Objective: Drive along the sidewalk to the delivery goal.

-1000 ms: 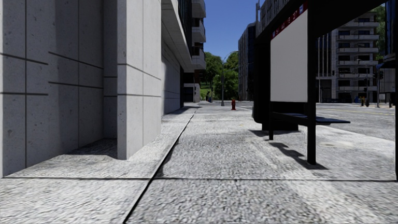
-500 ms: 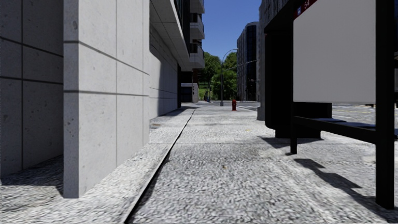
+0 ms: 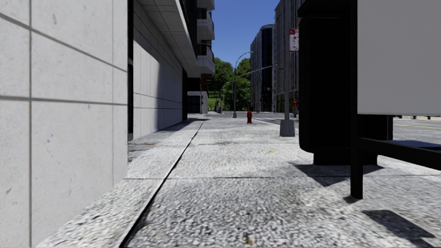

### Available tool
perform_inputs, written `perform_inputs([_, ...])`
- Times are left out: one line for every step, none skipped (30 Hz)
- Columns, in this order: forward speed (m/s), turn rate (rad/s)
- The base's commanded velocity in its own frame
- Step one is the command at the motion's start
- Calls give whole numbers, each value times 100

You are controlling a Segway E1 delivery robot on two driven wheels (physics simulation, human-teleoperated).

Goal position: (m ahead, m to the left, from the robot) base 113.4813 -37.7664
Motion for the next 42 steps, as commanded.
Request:
perform_inputs([200,0])
perform_inputs([200,0])
perform_inputs([200,0])
perform_inputs([200,0])
perform_inputs([200,0])
perform_inputs([200,0])
perform_inputs([200,0])
perform_inputs([200,0])
perform_inputs([200,0])
perform_inputs([200,0])
perform_inputs([200,0])
perform_inputs([200,0])
perform_inputs([200,0])
perform_inputs([200,0])
perform_inputs([200,0])
perform_inputs([200,0])
perform_inputs([200,0])
perform_inputs([200,0])
perform_inputs([200,0])
perform_inputs([200,0])
perform_inputs([200,0])
perform_inputs([200,0])
perform_inputs([200,0])
perform_inputs([200,0])
perform_inputs([200,0])
perform_inputs([200,0])
perform_inputs([200,0])
perform_inputs([200,0])
perform_inputs([200,0])
perform_inputs([200,0])
perform_inputs([200,0])
perform_inputs([200,0])
perform_inputs([200,0])
perform_inputs([200,0])
perform_inputs([200,0])
perform_inputs([200,0])
perform_inputs([200,0])
perform_inputs([200,0])
perform_inputs([200,0])
perform_inputs([200,0])
perform_inputs([200,0])
perform_inputs([200,0])
